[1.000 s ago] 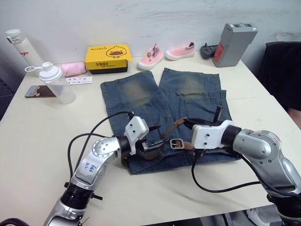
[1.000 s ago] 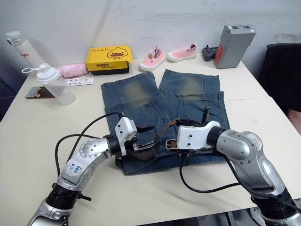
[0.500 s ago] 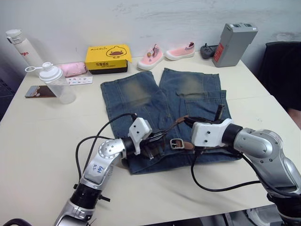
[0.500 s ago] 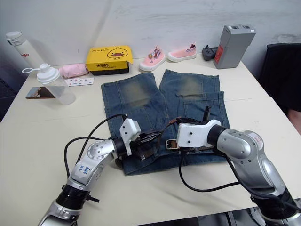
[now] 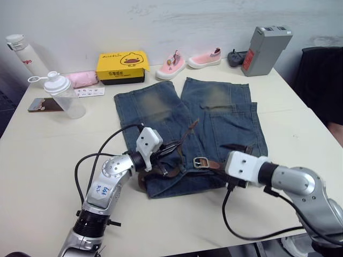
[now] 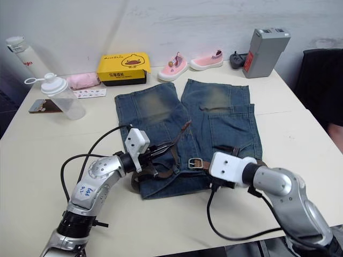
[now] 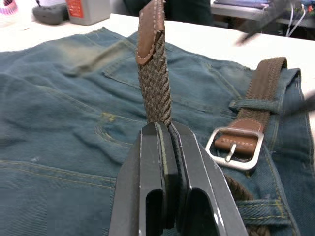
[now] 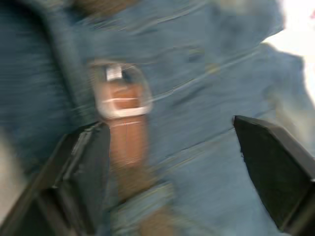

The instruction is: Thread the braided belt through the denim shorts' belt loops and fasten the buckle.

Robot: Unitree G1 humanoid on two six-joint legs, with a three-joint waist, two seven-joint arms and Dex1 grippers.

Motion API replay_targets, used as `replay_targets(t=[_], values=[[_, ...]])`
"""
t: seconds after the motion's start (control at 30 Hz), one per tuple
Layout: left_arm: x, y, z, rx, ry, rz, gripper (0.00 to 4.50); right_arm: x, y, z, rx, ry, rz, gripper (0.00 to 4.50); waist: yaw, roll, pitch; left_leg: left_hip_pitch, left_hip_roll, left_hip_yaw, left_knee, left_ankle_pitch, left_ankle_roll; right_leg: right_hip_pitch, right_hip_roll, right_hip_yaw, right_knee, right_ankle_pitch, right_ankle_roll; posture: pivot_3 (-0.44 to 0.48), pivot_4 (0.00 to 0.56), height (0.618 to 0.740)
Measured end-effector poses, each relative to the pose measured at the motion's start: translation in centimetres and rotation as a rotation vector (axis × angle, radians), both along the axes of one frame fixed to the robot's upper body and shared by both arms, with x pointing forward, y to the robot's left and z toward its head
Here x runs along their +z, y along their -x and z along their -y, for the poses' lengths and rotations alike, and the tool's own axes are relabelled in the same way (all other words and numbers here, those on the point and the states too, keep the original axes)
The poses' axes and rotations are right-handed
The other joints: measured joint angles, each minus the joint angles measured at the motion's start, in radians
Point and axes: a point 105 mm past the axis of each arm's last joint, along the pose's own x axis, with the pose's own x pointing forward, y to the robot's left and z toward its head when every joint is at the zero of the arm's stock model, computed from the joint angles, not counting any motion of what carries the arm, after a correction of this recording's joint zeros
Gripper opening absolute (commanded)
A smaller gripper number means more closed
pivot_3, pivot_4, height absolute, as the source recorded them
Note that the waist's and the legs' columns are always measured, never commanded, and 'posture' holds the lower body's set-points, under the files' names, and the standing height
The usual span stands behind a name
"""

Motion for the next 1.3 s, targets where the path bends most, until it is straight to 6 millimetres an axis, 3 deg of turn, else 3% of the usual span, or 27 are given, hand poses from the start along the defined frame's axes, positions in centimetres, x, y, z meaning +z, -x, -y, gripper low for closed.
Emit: replay_targets(t=[0.27, 0.4, 0.53, 0.73, 0.77, 1.0, 1.17, 1.3], values=[[1.9, 0.1, -0.2, 0.006, 0.021, 0.028, 0.0, -1.1, -0.8, -0.6, -0.05, -0.034, 0.05, 3.94, 0.0, -0.001, 0.001, 0.0, 0.0, 0.0, 0.0, 0.0, 0.0, -0.001, 0.0, 0.001, 0.001, 0.0, 0.0, 0.0, 0.15, 0.739], [1.9, 0.1, -0.3, 0.006, 0.014, 0.018, 0.0, -2.1, -1.6, -0.4, -0.096, -0.035, 0.05, 3.94, 0.0, -0.001, 0.0, 0.0, 0.0, 0.0, 0.0, 0.0, 0.0, 0.0, 0.0, 0.0, 0.0, 0.0, 0.0, 0.0, 0.15, 0.739], [1.8, 0.1, -0.3, 0.007, 0.009, 0.016, 0.0, -2.2, -1.8, -0.7, -0.114, -0.065, 0.056, 2.91, 0.0, -0.001, 0.0, 0.0, 0.0, 0.001, 0.0, 0.0, -0.001, 0.0, 0.0, 0.001, 0.0, 0.0, 0.0, 0.0, 0.15, 0.739], [0.7, 0.4, -0.6, 0.006, -0.029, -0.015, 0.0, -2.5, -2.3, -1.5, -0.226, -0.224, -0.061, 0.17, -0.001, 0.001, -0.001, 0.0, 0.0, 0.0, 0.0, 0.0, -0.001, -0.001, 0.0, 0.001, 0.001, 0.0, 0.0, 0.0, 0.15, 0.739], [0.3, 0.5, -0.5, -0.006, -0.047, -0.026, 0.0, -2.3, -2.4, -1.5, -0.24, -0.24, -0.083, 0.03, 0.0, 0.001, -0.001, 0.001, 0.0, 0.0, 0.001, 0.0, -0.001, -0.001, 0.0, 0.0, 0.001, 0.0, 0.0, 0.0, 0.15, 0.739], [-2.6, 1.9, -0.6, -0.086, -0.201, -0.097, 0.0, -0.4, -3.3, -1.5, -0.377, -0.406, -0.204, 0.05, -0.003, 0.002, -0.002, 0.0, 0.0, -0.001, 0.0, 0.0, 0.0, -0.003, 0.0, 0.0, 0.001, 0.0, 0.0, 0.0, 0.15, 0.739], [-3.1, 2.4, -1.0, -0.128, -0.257, -0.119, 0.0, 0.8, -3.7, -2.0, -0.448, -0.496, -0.264, 0.05, -0.001, 0.004, -0.002, -0.001, -0.001, -0.002, 0.0, 0.0, 0.0, -0.003, 0.0, 0.0, 0.001, 0.0, -0.001, 0.0, 0.15, 0.739], [-3.5, 2.6, -1.2, -0.135, -0.284, -0.139, 0.0, 0.5, -3.6, -1.9, -0.481, -0.507, -0.305, 0.05, -0.003, 0.004, -0.002, -0.001, -0.001, -0.001, 0.0, -0.001, 0.001, -0.003, 0.0, 0.0, 0.001, 0.0, -0.001, 0.0, 0.15, 0.739]])
